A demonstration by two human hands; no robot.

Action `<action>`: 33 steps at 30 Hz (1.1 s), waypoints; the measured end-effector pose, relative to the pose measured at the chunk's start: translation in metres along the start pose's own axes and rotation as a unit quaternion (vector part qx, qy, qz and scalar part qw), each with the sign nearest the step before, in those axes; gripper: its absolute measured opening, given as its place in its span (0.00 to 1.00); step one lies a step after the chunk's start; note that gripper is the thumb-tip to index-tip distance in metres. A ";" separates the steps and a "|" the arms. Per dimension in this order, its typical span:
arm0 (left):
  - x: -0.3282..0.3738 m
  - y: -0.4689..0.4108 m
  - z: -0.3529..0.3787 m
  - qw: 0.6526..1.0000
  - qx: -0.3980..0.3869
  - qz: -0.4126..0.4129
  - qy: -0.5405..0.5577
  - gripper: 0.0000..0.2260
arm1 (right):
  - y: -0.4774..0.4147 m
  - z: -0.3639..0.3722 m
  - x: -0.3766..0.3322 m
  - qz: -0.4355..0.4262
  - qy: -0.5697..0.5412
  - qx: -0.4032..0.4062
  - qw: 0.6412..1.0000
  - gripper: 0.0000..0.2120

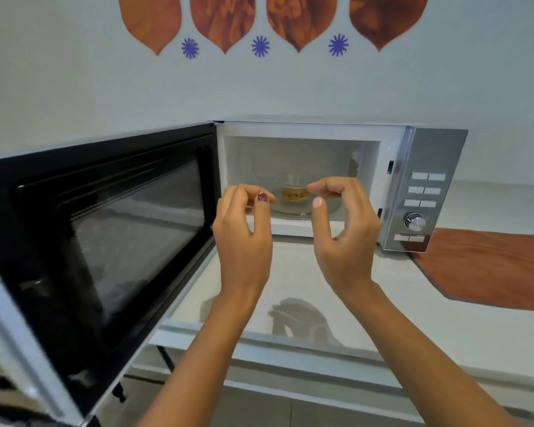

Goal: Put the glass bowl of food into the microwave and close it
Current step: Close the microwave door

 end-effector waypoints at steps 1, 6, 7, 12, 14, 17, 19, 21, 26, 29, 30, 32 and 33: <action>0.011 0.004 -0.012 1.000 0.006 0.015 -0.013 0.08 | 0.001 0.000 -0.015 -0.017 -0.015 0.002 1.000 0.06; 0.062 0.032 -0.069 0.991 0.050 0.100 -0.077 0.08 | 0.006 0.010 -0.076 -0.084 -0.084 -0.006 0.993 0.06; 0.073 0.038 -0.081 0.985 0.064 0.126 -0.100 0.08 | 0.008 0.014 -0.087 -0.096 -0.100 -0.011 0.990 0.06; 0.115 0.062 -0.130 0.919 0.131 0.283 -0.241 0.09 | 0.016 0.043 -0.134 -0.130 -0.160 -0.050 0.977 0.10; 0.118 0.063 -0.149 0.897 0.159 0.305 -0.278 0.10 | 0.017 0.062 -0.149 -0.124 -0.188 -0.090 0.970 0.14; 0.115 0.059 -0.181 0.885 0.222 0.289 -0.291 0.09 | 0.018 0.092 -0.171 -0.113 -0.214 -0.165 0.956 0.21; 0.111 0.053 -0.200 0.890 0.251 0.266 -0.272 0.10 | 0.018 0.108 -0.185 -0.114 -0.226 -0.198 0.947 0.24; 0.103 0.044 -0.214 0.909 0.261 0.231 -0.230 0.14 | 0.018 0.121 -0.193 -0.114 -0.234 -0.228 0.938 0.25; 0.078 0.025 -0.230 0.960 0.205 0.146 -0.120 0.16 | 0.028 0.136 -0.201 -0.117 -0.261 -0.273 0.919 0.22; 0.082 0.018 -0.234 0.963 0.172 0.167 -0.120 0.13 | 0.022 0.130 -0.198 -0.106 -0.265 -0.243 0.927 0.18; 0.086 0.015 -0.233 0.964 0.156 0.177 -0.120 0.12 | 0.018 0.126 -0.196 -0.100 -0.267 -0.228 0.931 0.17; 0.091 0.010 -0.223 0.968 0.114 0.192 -0.114 0.09 | 0.013 0.116 -0.190 -0.086 -0.272 -0.198 0.938 0.13; 0.093 0.008 -0.216 0.970 0.092 0.197 -0.106 0.09 | 0.010 0.110 -0.187 -0.081 -0.275 -0.185 0.940 0.12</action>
Point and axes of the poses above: each hand's wrist, its own y-axis away from the middle knuckle, its own z-axis out of the palm, x = y × z, the point moved 9 cm from there along -y, towards the middle knuckle, and after that the axes turned 4 degrees about y, right-handed, at the moved point
